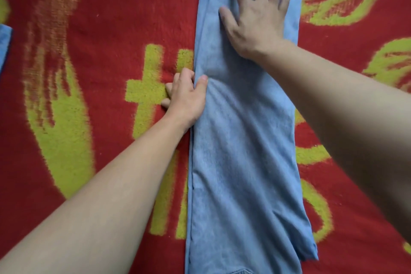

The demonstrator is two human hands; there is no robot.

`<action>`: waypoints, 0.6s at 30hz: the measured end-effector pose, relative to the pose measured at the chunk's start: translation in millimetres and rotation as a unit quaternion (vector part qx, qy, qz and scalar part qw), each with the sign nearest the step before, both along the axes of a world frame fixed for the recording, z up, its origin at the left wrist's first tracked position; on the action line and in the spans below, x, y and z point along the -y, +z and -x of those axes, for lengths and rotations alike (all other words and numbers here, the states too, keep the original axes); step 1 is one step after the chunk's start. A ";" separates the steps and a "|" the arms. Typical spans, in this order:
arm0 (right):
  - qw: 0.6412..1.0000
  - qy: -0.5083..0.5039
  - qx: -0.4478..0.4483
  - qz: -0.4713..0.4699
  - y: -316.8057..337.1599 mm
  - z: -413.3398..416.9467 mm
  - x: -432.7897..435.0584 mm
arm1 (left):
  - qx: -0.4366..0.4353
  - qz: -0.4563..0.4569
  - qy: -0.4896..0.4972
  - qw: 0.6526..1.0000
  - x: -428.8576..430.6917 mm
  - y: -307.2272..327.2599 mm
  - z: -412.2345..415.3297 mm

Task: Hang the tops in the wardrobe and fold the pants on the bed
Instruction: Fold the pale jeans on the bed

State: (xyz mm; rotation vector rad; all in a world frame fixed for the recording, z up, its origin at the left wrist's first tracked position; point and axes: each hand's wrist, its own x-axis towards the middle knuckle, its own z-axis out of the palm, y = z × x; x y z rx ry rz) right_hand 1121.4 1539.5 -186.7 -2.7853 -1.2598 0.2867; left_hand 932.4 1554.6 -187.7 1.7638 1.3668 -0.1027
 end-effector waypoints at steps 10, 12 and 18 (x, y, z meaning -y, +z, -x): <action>0.998 0.066 0.008 0.002 -7.6 -8.0 -4.0 | -0.024 0.001 -0.024 0.999 -1.7 -2.0 -1.6; 0.999 -0.010 0.031 -0.022 1.9 -9.5 -22.3 | -0.026 0.003 -0.027 0.999 -1.8 -0.7 -1.6; 0.999 -0.004 -0.005 0.034 19.4 -15.3 -68.2 | -0.035 0.023 -0.040 0.998 -3.8 2.7 -1.7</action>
